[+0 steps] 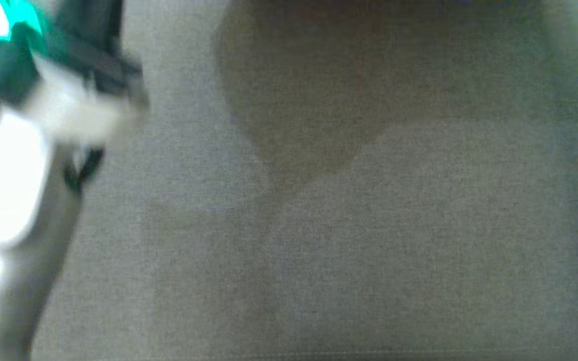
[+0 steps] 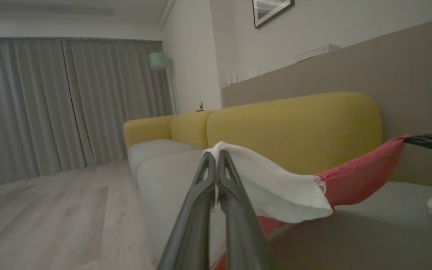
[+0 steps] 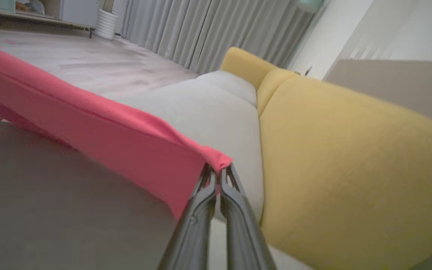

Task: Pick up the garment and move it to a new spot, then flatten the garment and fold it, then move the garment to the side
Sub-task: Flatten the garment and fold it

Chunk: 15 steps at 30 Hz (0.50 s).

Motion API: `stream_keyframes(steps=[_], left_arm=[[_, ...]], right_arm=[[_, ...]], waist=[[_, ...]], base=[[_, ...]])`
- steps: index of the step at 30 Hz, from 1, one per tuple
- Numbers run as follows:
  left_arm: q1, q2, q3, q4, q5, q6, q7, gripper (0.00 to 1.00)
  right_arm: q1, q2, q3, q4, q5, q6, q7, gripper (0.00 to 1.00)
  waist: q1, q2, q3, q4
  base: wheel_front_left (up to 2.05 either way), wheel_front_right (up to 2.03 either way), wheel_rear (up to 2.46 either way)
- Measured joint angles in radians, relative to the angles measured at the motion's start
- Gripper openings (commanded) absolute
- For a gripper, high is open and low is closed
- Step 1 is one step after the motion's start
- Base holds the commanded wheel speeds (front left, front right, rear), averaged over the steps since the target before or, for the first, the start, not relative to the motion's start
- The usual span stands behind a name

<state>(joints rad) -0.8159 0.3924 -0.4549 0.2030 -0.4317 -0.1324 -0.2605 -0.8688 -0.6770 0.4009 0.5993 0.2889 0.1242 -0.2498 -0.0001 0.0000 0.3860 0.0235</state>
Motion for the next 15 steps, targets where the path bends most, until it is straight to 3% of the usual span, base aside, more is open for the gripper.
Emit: stream_keyframes(steps=[4, 8, 15], left_arm=[[0.281, 0.045, -0.012, -0.115, 0.021, 0.021, 0.001, 0.00], [0.607, 0.099, -0.058, -0.232, 0.025, 0.082, 0.018, 0.00], [0.880, 0.144, -0.072, -0.416, -0.032, 0.167, 0.097, 0.00]], right_arm=[[0.219, 0.008, -0.051, -0.052, 0.012, 0.000, 0.000, 0.00], [0.517, 0.037, -0.171, -0.179, 0.009, 0.000, -0.001, 0.00], [0.846, 0.075, -0.286, -0.339, -0.029, 0.000, -0.001, 0.00]], waist=[[-0.0001, 0.0000, -0.051, 0.006], [-0.0003, 0.0001, -0.124, 0.014], [-0.0003, 0.0001, -0.200, 0.019]], base=[[0.00, 0.00, 0.00], [0.00, 0.00, 0.00], [0.00, 0.00, 0.00]])
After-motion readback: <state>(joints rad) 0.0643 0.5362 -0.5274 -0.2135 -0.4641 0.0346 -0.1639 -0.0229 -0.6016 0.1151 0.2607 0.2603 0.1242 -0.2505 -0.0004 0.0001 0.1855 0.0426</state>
